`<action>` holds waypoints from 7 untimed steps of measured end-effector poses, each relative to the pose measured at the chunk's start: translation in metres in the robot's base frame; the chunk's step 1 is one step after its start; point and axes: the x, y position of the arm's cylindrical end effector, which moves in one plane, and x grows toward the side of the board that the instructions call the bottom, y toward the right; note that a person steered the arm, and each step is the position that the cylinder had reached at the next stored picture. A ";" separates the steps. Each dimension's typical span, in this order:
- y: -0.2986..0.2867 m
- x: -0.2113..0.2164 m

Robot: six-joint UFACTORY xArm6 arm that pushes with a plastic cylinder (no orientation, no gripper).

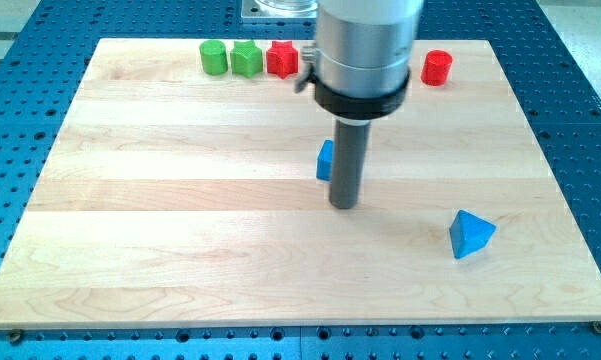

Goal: Slide the cube close to the left side of the green circle

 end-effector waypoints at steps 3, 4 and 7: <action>-0.180 -0.111; -0.165 -0.097; -0.148 -0.153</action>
